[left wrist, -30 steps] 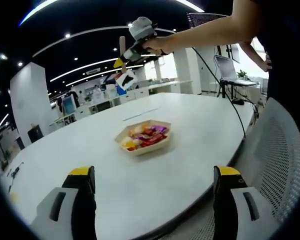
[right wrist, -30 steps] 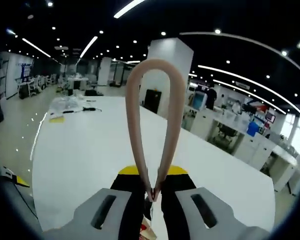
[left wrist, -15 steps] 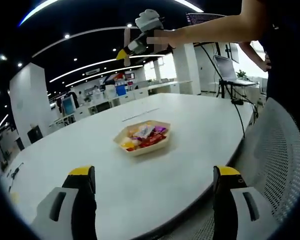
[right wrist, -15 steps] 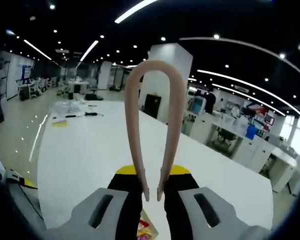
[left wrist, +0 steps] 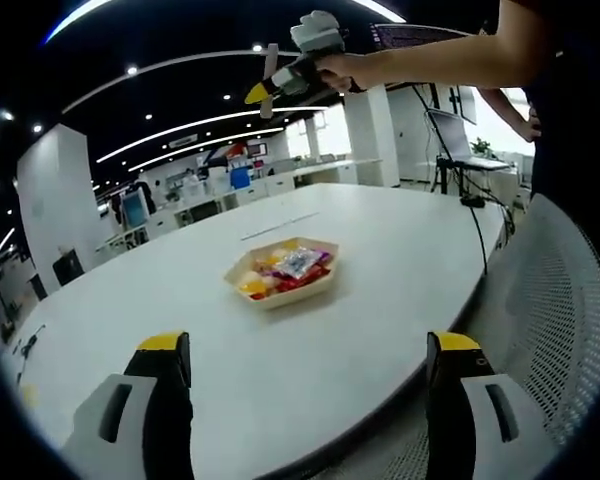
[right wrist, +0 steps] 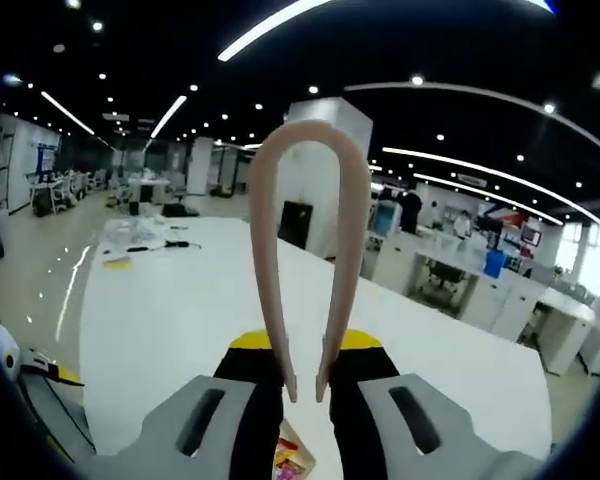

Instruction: Place the target food into the container with the food tongs after gripping and lifting it, then release it inside without dropping or visibly crushing the food.

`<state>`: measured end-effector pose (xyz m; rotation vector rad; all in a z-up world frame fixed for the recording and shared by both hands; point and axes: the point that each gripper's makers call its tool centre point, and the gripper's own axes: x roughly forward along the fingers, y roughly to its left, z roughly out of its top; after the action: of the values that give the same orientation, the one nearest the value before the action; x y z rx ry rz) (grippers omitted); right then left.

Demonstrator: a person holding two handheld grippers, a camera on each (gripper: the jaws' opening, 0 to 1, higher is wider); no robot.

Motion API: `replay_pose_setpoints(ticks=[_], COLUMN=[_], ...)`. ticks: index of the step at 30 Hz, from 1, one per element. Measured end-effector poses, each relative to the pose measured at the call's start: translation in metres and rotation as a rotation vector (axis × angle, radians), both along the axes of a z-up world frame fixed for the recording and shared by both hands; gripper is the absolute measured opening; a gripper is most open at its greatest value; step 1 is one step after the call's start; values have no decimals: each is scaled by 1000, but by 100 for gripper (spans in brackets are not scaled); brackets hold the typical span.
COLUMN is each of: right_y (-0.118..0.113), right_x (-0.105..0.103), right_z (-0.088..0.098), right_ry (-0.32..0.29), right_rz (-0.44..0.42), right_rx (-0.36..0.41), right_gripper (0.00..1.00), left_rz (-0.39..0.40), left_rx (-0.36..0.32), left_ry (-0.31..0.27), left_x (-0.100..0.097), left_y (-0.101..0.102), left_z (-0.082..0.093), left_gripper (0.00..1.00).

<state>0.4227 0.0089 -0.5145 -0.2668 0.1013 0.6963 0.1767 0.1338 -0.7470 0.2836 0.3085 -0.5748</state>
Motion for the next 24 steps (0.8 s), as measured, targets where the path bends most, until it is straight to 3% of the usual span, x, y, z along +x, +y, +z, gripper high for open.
replay_pose_setpoints(ticks=[10,24], right_y=[-46,-98], right_x=[-30,-94], right_z=[-13,-77], right_ry=[11,100], right_rz=[-58,-111], right_rx=[25,64], right_gripper=[16,17], left_rz=[-6,-9], left_rx=[5,9], left_ry=[14,38], left_x=[-2,-5], left_y=[-1,-2], left_z=[-2,-5], left_gripper=[95,95])
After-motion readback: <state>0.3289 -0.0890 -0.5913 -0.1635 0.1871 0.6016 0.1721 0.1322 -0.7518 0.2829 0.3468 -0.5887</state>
